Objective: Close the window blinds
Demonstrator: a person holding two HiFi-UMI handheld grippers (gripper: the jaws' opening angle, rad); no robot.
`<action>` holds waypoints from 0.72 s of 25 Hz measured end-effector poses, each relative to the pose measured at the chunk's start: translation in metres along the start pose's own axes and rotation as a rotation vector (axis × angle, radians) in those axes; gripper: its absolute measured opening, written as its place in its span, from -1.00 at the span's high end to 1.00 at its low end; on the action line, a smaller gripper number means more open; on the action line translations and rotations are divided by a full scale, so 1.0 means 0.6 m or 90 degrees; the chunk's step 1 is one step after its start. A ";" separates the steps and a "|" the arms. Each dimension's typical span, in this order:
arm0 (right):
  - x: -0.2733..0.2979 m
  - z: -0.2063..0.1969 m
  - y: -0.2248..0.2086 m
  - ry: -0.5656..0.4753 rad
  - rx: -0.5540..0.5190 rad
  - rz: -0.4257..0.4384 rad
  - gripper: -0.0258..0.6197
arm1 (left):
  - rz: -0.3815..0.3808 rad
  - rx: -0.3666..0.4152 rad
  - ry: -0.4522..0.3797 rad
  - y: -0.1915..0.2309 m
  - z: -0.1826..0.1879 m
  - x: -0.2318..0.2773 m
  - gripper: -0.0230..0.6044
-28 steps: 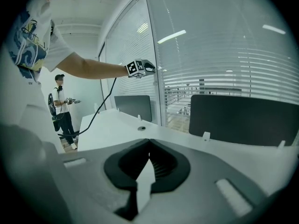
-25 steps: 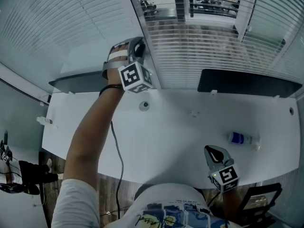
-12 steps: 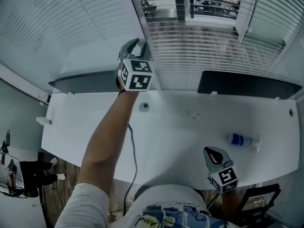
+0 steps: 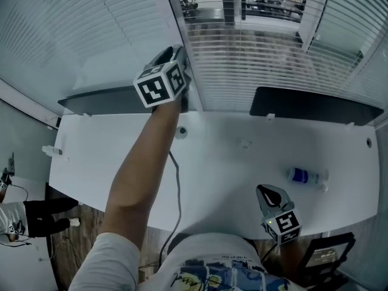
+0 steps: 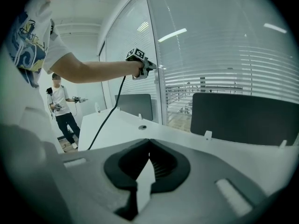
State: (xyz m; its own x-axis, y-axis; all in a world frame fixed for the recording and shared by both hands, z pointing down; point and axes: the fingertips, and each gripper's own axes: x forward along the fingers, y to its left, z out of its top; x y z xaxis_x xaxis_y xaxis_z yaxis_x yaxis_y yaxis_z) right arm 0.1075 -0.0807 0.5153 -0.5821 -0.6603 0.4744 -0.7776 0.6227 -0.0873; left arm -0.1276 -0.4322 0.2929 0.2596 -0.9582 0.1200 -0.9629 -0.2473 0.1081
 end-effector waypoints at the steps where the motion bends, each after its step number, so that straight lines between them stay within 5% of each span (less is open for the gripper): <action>1: 0.001 0.001 -0.001 -0.001 -0.001 0.000 0.91 | -0.007 -0.029 -0.002 0.001 0.000 0.001 0.53; 7: 0.001 0.006 0.006 0.006 -0.002 0.003 0.91 | -0.043 -0.150 -0.004 0.004 -0.004 0.006 0.53; 18: 0.001 0.006 0.003 0.008 -0.002 0.000 0.91 | -0.034 -0.062 0.002 0.001 -0.005 0.010 0.52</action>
State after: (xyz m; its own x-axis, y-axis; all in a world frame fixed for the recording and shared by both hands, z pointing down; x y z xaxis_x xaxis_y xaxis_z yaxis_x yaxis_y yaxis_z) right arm 0.1050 -0.0816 0.5122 -0.5795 -0.6546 0.4854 -0.7766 0.6241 -0.0855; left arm -0.1265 -0.4375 0.2966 0.3104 -0.9437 0.1144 -0.9360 -0.2824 0.2100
